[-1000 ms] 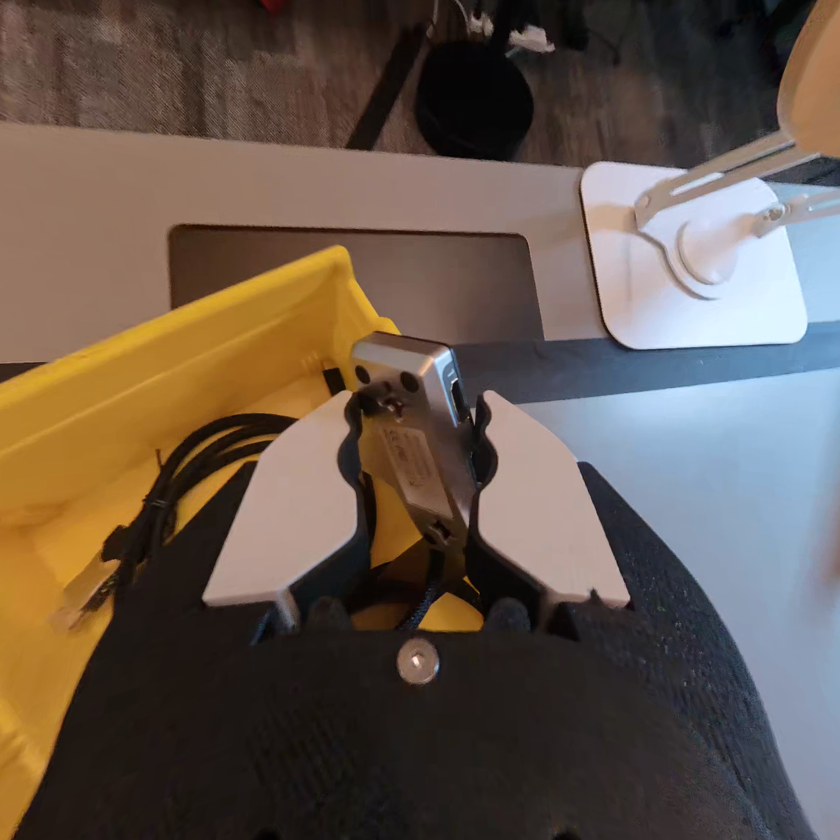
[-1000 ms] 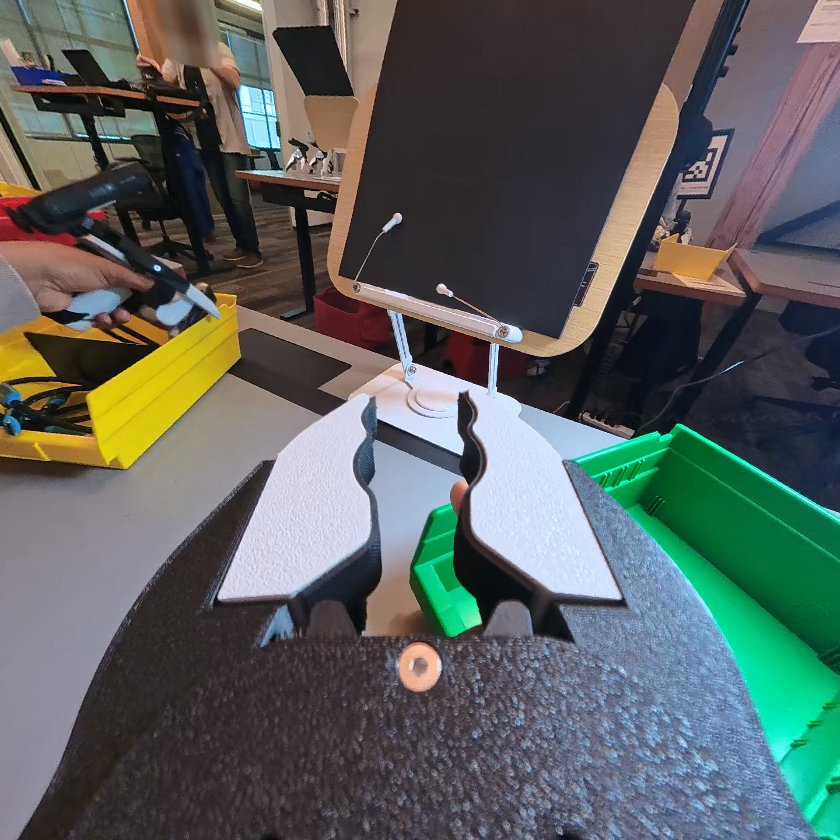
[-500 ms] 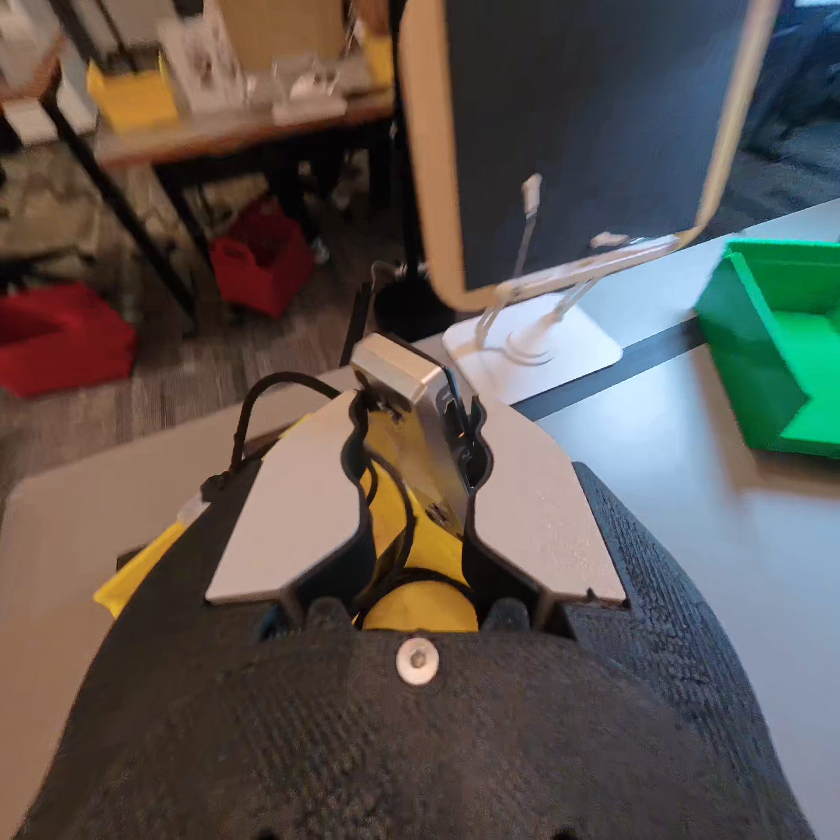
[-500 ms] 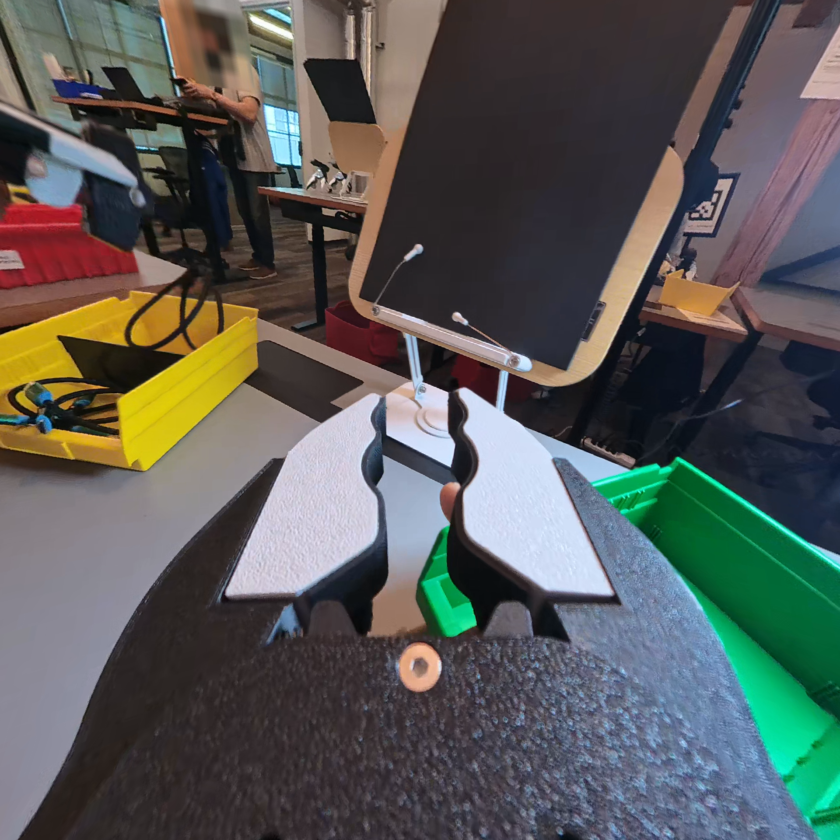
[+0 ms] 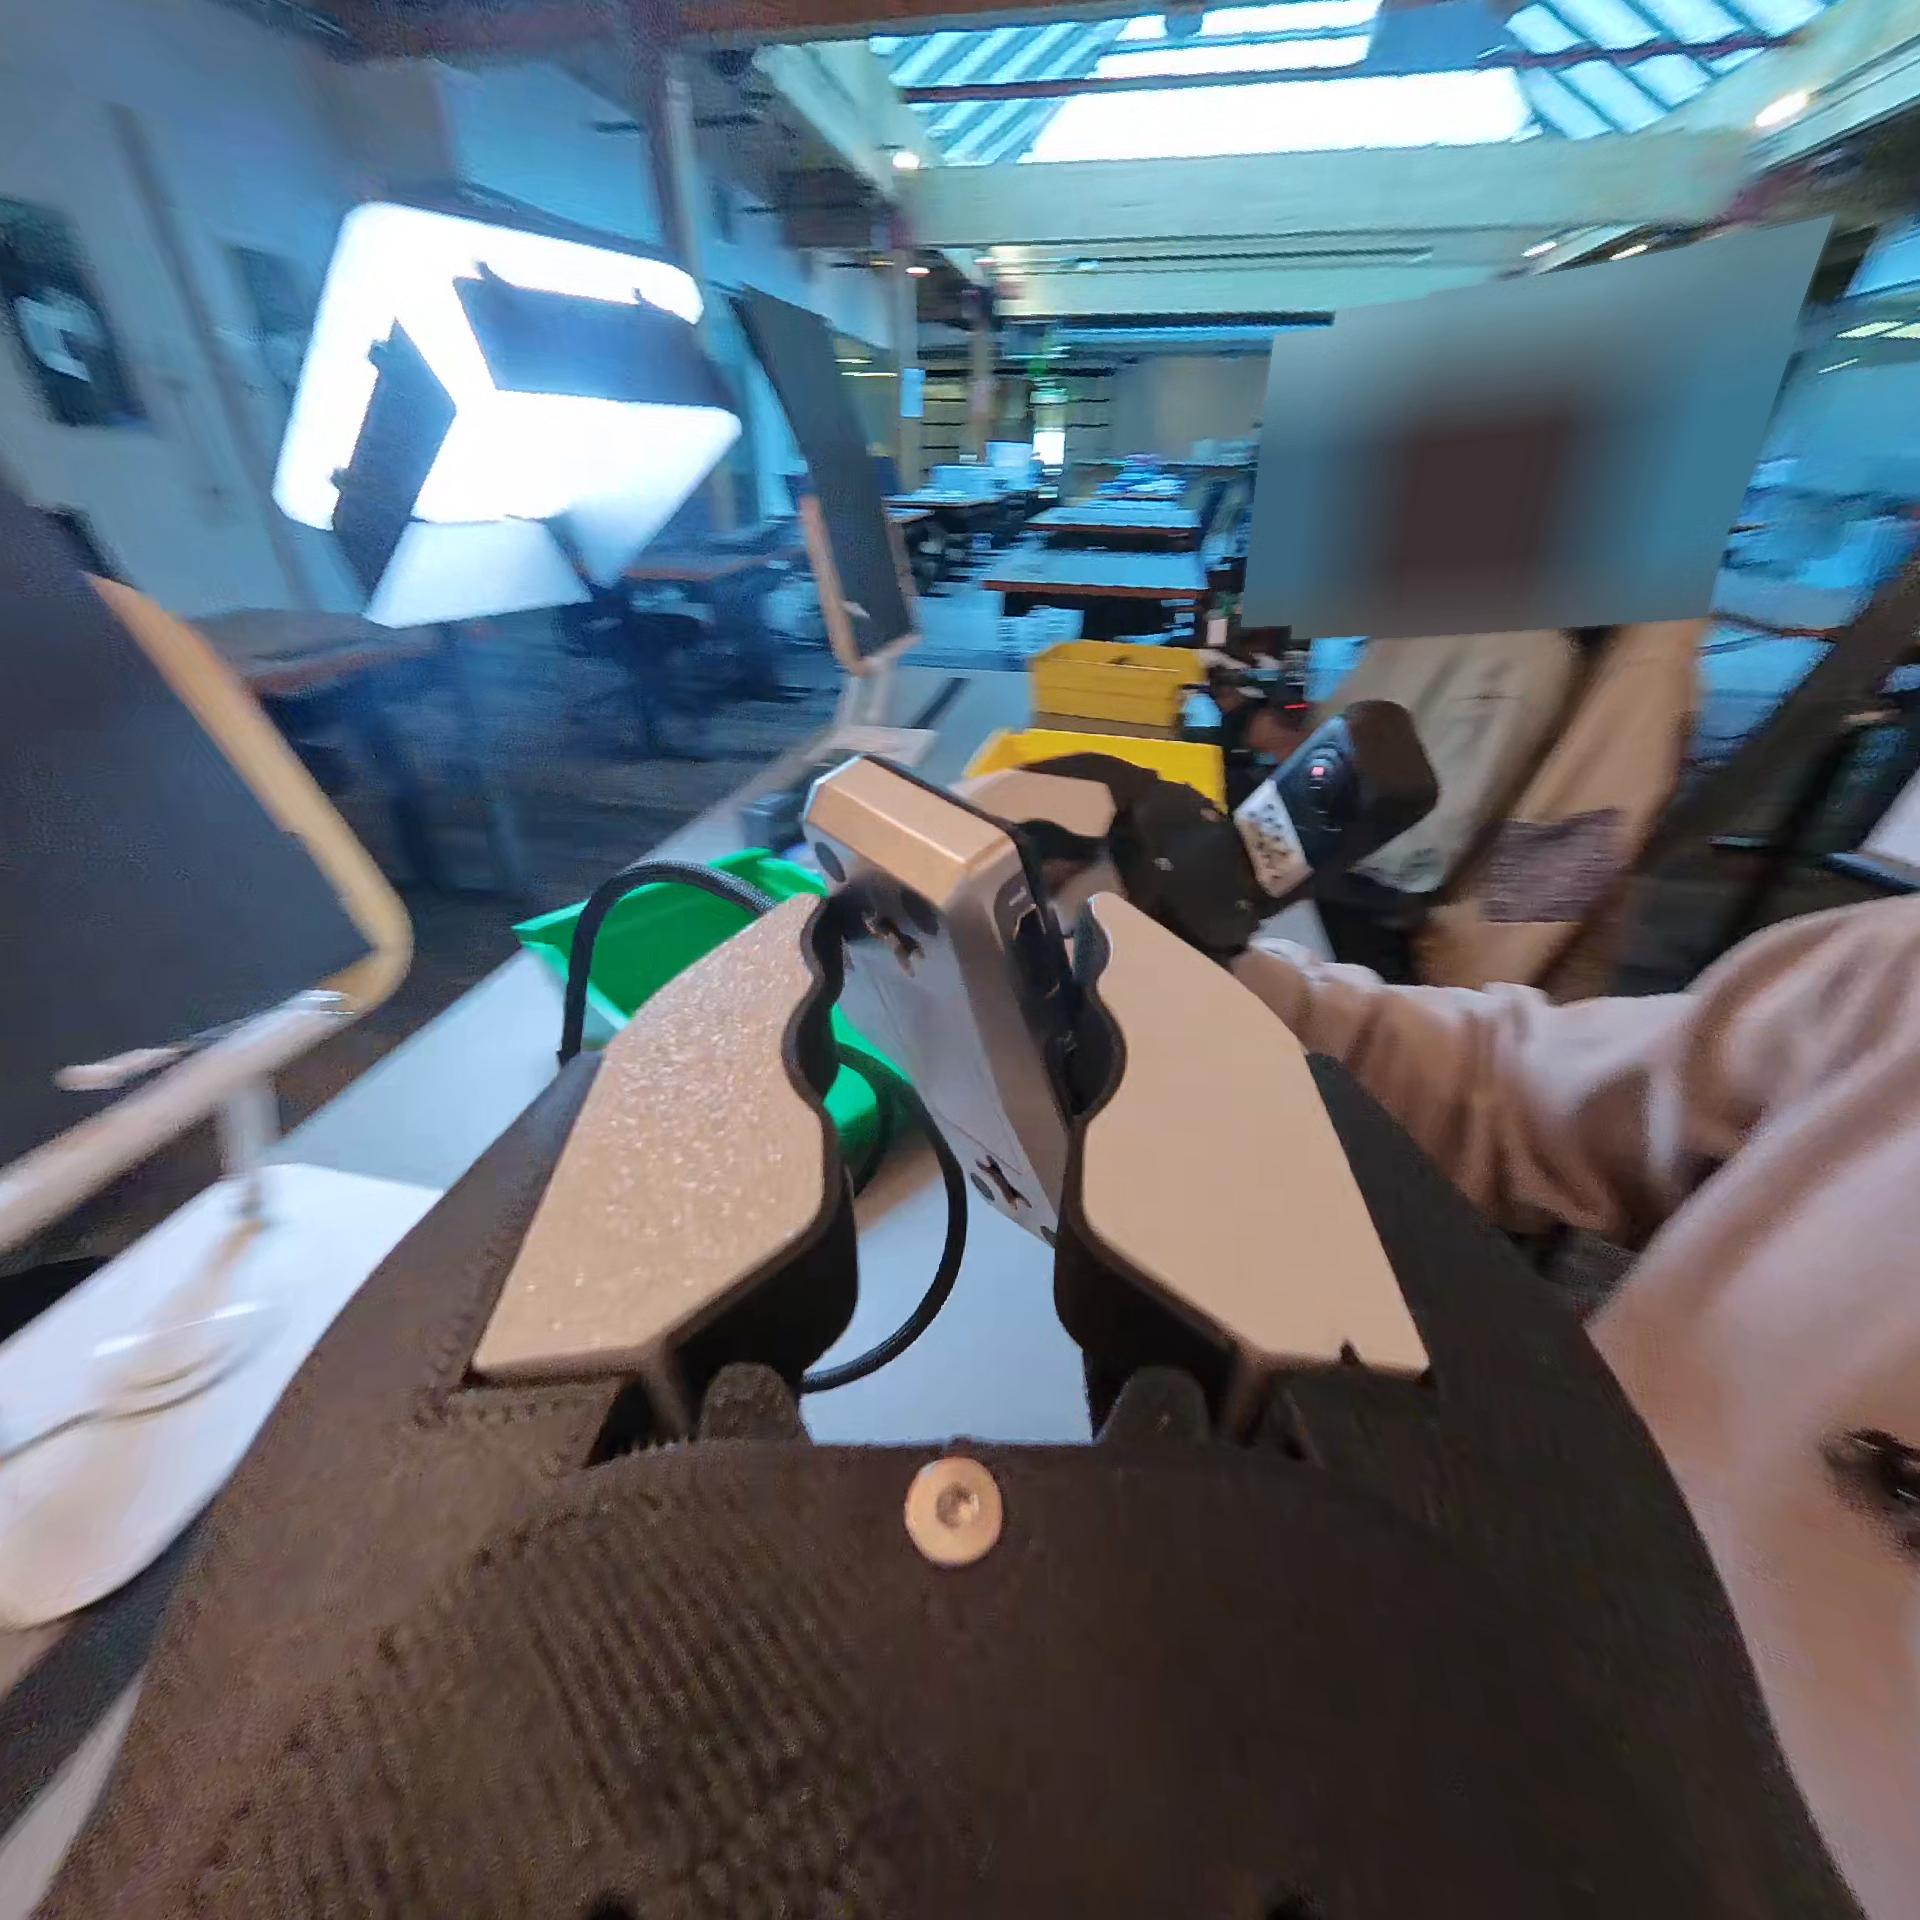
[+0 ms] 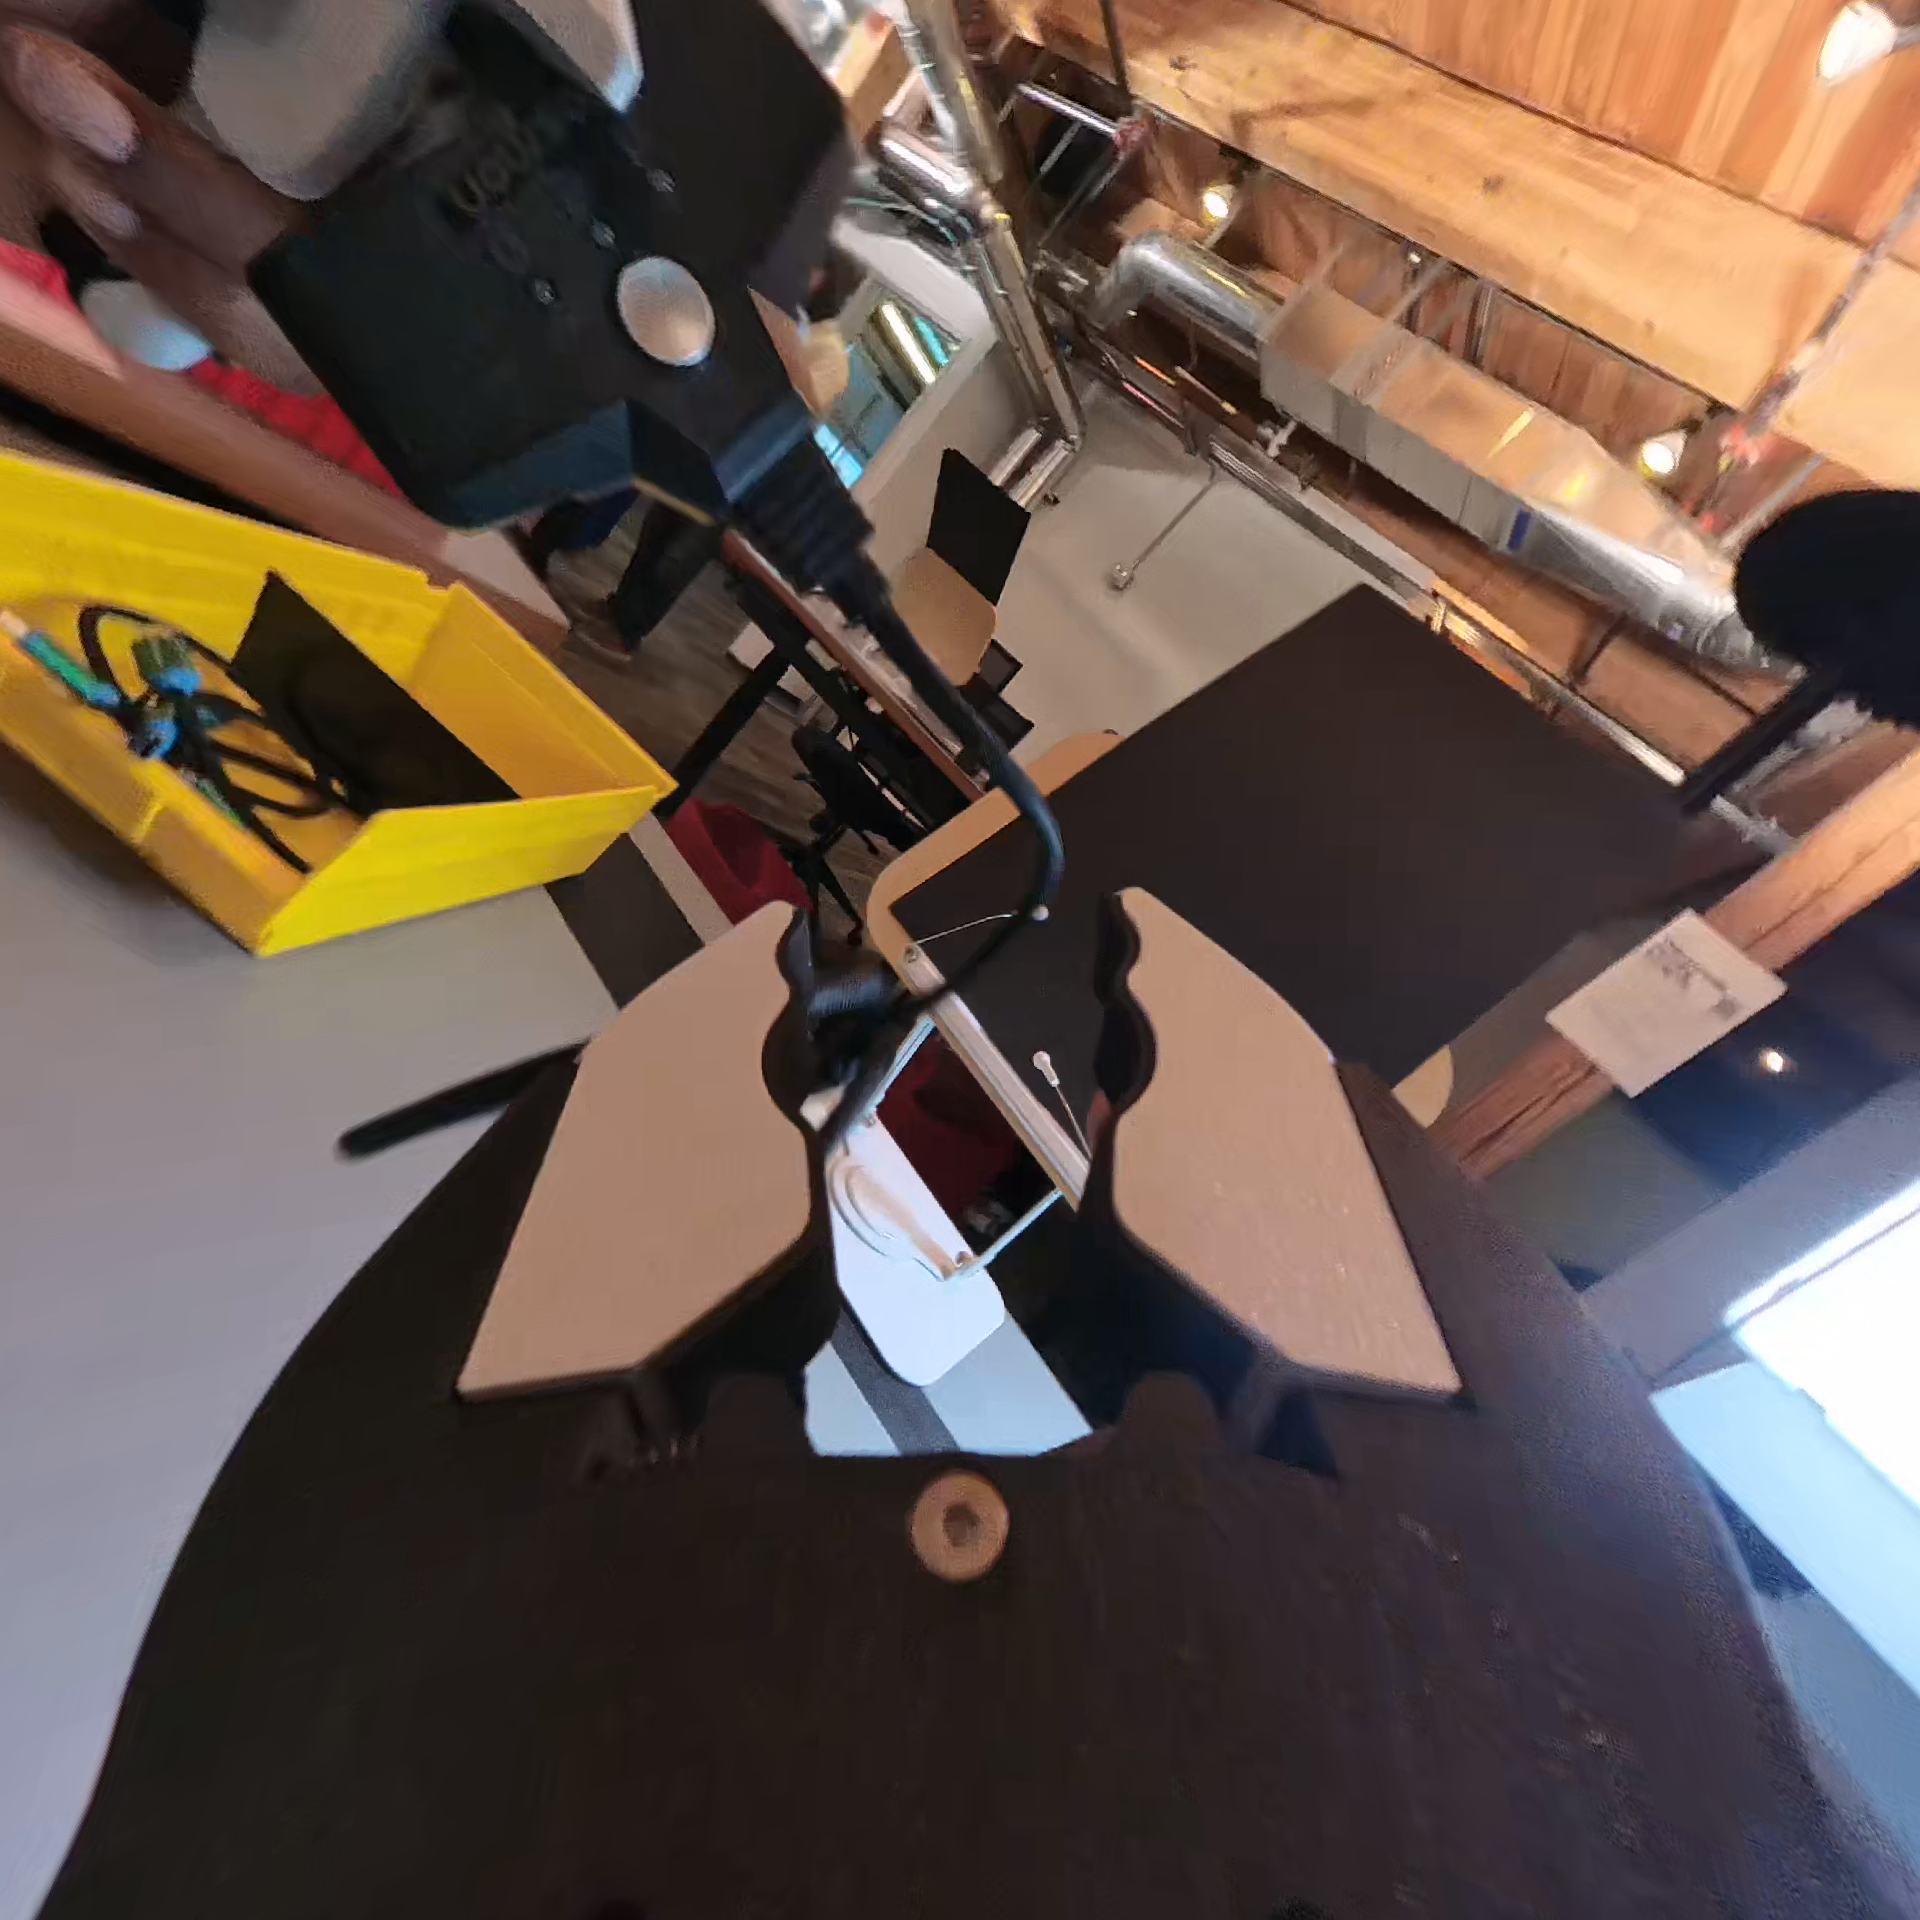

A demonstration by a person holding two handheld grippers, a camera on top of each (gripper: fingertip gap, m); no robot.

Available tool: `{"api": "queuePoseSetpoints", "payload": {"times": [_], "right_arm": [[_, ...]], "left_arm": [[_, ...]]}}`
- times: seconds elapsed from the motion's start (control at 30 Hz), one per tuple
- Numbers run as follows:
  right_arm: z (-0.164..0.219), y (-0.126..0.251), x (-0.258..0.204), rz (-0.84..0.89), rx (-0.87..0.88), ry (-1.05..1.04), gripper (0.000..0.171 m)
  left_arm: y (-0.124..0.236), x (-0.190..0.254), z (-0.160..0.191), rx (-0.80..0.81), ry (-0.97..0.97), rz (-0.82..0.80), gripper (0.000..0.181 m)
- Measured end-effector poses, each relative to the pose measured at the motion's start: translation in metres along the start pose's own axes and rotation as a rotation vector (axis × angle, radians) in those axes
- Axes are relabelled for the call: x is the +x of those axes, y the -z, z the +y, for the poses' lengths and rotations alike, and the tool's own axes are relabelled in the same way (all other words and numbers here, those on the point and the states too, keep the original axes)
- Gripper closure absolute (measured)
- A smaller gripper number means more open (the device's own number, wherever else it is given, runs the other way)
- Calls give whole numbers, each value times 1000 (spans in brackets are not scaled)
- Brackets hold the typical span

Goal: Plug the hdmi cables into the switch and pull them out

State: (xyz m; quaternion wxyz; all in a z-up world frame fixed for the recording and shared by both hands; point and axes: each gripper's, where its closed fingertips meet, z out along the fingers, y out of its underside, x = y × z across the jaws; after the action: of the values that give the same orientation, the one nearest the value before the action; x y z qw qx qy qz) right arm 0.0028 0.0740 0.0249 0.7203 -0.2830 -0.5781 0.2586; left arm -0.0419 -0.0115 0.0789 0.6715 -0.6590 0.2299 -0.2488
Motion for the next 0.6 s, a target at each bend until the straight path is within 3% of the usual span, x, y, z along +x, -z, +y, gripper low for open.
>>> {"api": "queuePoseSetpoints", "payload": {"times": [0.13, 0.17, 0.23, 0.27, 0.43, 0.6], "right_arm": [[7, -5, -31, -108, -17, 141, 116], [8, -6, -37, -122, -18, 173, 124], [8, -5, -44, -127, 2, 219, 158], [10, -5, -45, -146, -2, 209, 158], [6, 8, -50, -359, 28, -72, 158], [1, 22, -51, -508, 76, -249, 158]], "left_arm": [[-29, 21, 37, -64, 116, 195, 138], [-34, 25, 43, -80, 129, 226, 138], [-41, 28, 51, -84, 159, 258, 138], [-42, 27, 50, -69, 184, 268, 138], [-38, 21, 49, -25, 151, 230, 133], [-31, 36, 43, -36, -97, 191, 117]]}}
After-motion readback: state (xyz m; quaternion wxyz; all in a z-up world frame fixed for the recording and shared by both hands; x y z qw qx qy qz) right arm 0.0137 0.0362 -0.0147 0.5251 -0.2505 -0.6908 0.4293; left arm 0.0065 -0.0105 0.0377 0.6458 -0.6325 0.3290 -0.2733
